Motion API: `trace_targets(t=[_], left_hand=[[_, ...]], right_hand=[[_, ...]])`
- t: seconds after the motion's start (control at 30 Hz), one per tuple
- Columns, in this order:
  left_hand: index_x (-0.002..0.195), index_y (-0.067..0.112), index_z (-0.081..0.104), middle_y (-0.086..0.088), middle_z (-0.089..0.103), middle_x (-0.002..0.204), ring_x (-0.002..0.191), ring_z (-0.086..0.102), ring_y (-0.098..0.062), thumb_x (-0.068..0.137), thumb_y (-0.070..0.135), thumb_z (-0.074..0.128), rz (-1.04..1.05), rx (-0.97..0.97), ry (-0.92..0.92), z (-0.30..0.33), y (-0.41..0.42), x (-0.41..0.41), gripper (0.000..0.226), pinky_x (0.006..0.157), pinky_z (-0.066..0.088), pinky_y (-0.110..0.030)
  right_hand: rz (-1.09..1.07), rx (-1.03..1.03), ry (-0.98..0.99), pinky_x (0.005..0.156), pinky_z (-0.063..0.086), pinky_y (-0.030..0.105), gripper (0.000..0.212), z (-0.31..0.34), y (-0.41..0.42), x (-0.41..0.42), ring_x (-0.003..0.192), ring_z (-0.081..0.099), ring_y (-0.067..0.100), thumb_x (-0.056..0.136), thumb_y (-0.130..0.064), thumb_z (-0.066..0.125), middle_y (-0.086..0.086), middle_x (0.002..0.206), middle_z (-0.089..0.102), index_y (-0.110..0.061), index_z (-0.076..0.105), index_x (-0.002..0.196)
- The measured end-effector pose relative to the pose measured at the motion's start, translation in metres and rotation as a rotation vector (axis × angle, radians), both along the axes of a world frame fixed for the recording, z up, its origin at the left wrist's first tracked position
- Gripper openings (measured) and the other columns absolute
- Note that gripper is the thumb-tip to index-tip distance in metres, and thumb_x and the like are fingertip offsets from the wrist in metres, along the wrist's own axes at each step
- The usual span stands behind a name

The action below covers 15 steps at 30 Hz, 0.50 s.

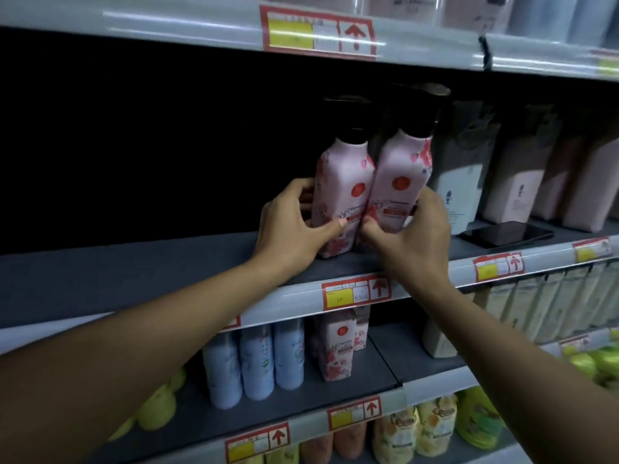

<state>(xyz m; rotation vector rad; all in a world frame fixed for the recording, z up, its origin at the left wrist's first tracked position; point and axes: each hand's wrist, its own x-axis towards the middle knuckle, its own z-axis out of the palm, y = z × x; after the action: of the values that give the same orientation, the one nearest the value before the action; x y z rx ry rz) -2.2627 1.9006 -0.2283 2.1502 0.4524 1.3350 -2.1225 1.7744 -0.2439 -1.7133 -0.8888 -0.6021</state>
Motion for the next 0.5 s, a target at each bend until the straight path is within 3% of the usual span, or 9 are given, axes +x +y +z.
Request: trace_targets(t=[0.1,0.2,0.27,0.4,0.5], left_hand=[[0.137,0.014,0.06,0.009,0.068,0.122,0.102,0.063,0.015,0.077,0.027,0.092,-0.067,0.029,-0.069,0.003,-0.021,-0.014,0.069,0.086,0.052,-0.006],[0.142,0.019,0.058,0.009,0.067,0.128,0.11,0.064,0.009,0.078,0.031,0.09,-0.113,0.083,-0.099,0.009,-0.045,-0.025,0.072,0.089,0.052,-0.008],[0.142,0.021,0.058,0.011,0.068,0.126,0.111,0.066,0.005,0.079,0.032,0.091,-0.139,0.107,-0.1,0.01,-0.061,-0.03,0.071,0.091,0.053,-0.011],[0.144,0.024,0.058,0.013,0.068,0.13,0.117,0.065,0.001,0.079,0.039,0.088,-0.191,0.125,-0.056,0.003,-0.091,-0.036,0.073,0.098,0.055,-0.02],[0.142,0.029,0.058,0.016,0.068,0.129,0.116,0.065,0.003,0.078,0.044,0.086,-0.282,0.041,-0.016,-0.013,-0.114,-0.04,0.072,0.095,0.058,-0.023]], right_hand=[[0.009,0.1,-0.071,0.073,0.045,0.017,0.048,-0.002,-0.025,-0.016,0.092,0.049,0.007,0.074,-0.039,0.086,-0.004,0.104,0.05,-0.021,0.054,0.105],[0.017,0.18,-0.12,0.073,0.055,0.038,0.049,-0.002,-0.055,-0.029,0.092,0.053,0.016,0.074,-0.034,0.088,0.0,0.102,0.051,-0.016,0.054,0.103],[0.012,0.184,-0.133,0.073,0.055,0.042,0.048,-0.003,-0.076,-0.033,0.092,0.056,0.02,0.074,-0.034,0.087,0.002,0.102,0.053,-0.015,0.054,0.104],[0.02,0.119,-0.123,0.069,0.044,0.017,0.046,-0.012,-0.118,-0.038,0.088,0.057,0.019,0.072,-0.047,0.079,0.003,0.098,0.056,-0.02,0.054,0.099],[0.025,0.059,-0.099,0.068,0.043,0.018,0.044,-0.027,-0.145,-0.036,0.088,0.057,0.017,0.073,-0.046,0.079,0.002,0.097,0.056,-0.02,0.056,0.1]])
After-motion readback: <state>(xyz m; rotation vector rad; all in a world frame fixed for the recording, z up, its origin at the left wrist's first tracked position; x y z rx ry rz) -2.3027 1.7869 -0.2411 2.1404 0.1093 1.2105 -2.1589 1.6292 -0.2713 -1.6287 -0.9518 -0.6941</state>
